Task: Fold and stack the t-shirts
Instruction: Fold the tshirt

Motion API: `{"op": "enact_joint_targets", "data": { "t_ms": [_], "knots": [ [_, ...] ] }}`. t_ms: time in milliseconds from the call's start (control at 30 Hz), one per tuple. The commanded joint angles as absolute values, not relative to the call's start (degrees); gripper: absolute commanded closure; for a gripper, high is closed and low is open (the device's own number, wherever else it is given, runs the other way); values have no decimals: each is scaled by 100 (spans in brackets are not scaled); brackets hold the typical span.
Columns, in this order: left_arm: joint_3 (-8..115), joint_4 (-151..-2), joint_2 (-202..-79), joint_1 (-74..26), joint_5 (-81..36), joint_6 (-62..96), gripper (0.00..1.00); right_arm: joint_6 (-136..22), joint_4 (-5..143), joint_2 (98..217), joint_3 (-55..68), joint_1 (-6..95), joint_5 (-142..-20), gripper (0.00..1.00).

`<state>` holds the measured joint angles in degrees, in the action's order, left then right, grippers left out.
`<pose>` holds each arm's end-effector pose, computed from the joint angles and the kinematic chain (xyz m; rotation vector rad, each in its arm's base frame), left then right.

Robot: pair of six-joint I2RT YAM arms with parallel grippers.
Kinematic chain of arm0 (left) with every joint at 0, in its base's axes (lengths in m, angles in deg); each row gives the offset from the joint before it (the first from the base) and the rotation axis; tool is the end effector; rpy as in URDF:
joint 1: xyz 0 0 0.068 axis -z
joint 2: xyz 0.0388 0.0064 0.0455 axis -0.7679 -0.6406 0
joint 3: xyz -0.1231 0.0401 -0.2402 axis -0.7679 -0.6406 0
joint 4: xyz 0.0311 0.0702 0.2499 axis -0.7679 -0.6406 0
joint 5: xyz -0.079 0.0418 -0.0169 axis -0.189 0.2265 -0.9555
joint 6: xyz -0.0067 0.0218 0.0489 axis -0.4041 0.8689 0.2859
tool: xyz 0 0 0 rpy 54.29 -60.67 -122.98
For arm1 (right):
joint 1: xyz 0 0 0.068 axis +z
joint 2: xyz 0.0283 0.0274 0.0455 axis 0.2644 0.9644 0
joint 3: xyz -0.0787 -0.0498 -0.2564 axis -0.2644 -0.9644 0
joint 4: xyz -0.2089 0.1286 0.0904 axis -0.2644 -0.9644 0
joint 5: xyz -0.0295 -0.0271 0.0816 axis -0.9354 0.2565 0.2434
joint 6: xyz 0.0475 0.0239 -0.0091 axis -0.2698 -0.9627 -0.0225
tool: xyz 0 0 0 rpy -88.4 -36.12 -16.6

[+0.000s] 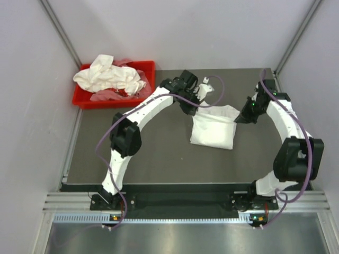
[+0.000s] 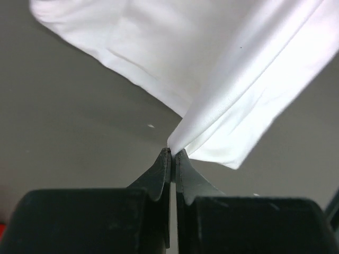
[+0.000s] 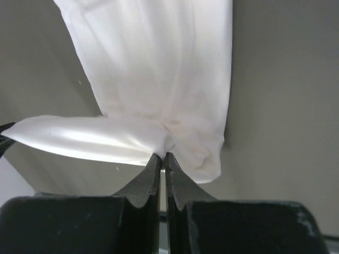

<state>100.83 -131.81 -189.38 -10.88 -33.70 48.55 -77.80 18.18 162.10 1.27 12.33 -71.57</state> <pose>0.3595 -0.3093 0.2821 1.3842 2.1864 -0.5645 0.2958 -0.0051 0.2695 0.6457 2.6863 0.5266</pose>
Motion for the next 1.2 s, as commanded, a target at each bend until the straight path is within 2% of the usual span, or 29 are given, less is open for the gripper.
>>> {"op": "enact_joint_targets", "data": {
  "t_ms": [0,167,600,967,1033,1067,1100,1133,1167],
  "knots": [
    [10682,-13126,-19263,-1378,-2490,4812,100,-7641,2273,16599,748,1076,-8102,100],
    [11525,-12766,-19958,-1413,-2006,4821,100,-7755,2440,17293,1232,980,-8374,100],
    [11323,-11016,-20459,-1404,-1153,4531,100,-8169,3091,18066,1549,760,-8709,100],
    [11358,-10665,-20855,-1343,-1197,4487,100,-8213,3205,18630,1944,690,-8709,99],
    [11367,-10550,-20907,-1325,-1145,4478,92,-8213,3223,18700,2049,663,-8752,82],
    [11376,-10445,-20934,-1316,-1057,4478,81,-8213,3214,18717,2102,654,-8779,68],
    [11411,-10401,-20960,-1307,-996,4487,58,-8187,3196,18796,2164,619,-8796,48],
    [11455,-10374,-20995,-1307,-943,4496,48,-8169,3170,18823,2295,593,-8797,42],
    [11516,-10382,-21013,-1307,-812,4504,43,-8117,3083,18823,2357,567,-8771,39]
  ]
}}
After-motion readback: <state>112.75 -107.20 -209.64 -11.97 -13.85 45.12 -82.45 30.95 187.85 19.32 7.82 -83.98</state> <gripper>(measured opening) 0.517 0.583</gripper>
